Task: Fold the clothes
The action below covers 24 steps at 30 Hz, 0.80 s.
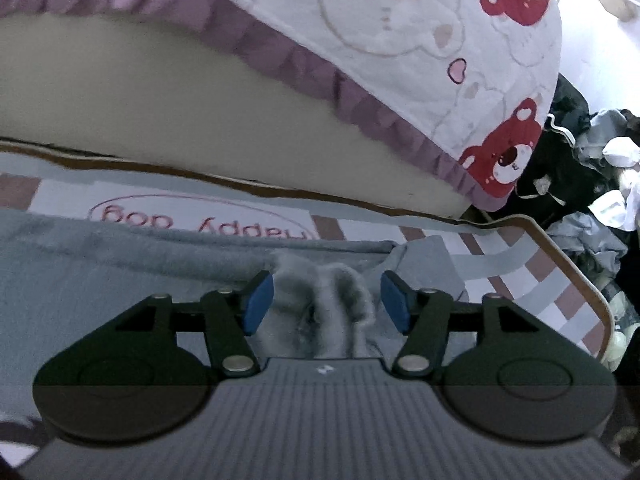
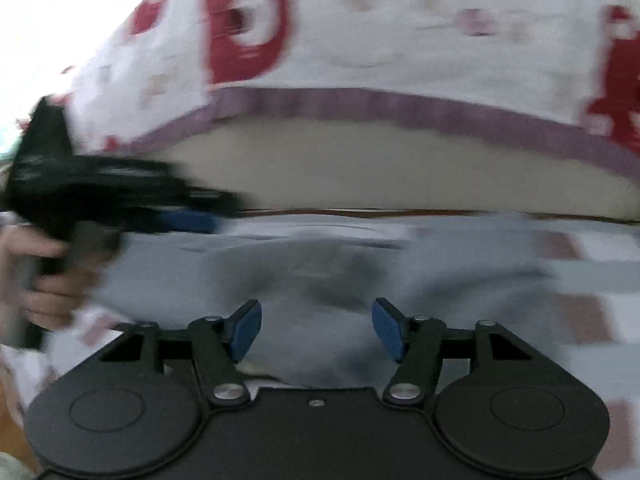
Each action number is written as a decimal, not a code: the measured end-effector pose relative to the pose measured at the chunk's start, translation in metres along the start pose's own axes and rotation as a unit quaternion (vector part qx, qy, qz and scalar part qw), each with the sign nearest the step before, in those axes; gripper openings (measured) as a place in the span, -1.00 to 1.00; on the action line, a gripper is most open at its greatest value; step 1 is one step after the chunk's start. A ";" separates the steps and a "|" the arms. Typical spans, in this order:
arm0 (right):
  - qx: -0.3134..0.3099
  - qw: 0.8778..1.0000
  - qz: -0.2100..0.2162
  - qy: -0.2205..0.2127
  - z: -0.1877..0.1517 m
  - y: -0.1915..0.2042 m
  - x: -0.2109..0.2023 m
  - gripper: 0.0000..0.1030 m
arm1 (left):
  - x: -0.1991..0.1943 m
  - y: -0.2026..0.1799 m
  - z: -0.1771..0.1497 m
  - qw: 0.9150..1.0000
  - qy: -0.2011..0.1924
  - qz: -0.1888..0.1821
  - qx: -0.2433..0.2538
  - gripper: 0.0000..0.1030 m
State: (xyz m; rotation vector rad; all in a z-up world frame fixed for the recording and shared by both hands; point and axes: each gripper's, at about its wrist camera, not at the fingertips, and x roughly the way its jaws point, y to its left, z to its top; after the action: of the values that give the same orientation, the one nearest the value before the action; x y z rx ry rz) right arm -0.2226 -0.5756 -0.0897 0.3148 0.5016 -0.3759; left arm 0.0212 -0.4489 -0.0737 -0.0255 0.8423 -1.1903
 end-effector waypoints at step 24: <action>-0.058 0.985 -0.158 0.032 -0.042 -0.088 0.028 0.11 | 0.052 -0.012 -0.003 0.999 -0.027 -0.001 -0.038 -0.68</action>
State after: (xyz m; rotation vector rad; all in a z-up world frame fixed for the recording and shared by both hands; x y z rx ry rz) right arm -0.2542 -0.6445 -0.1567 0.1329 0.6373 -0.6437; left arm 0.0159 -0.4949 -0.0998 -0.1204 0.8394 -1.1538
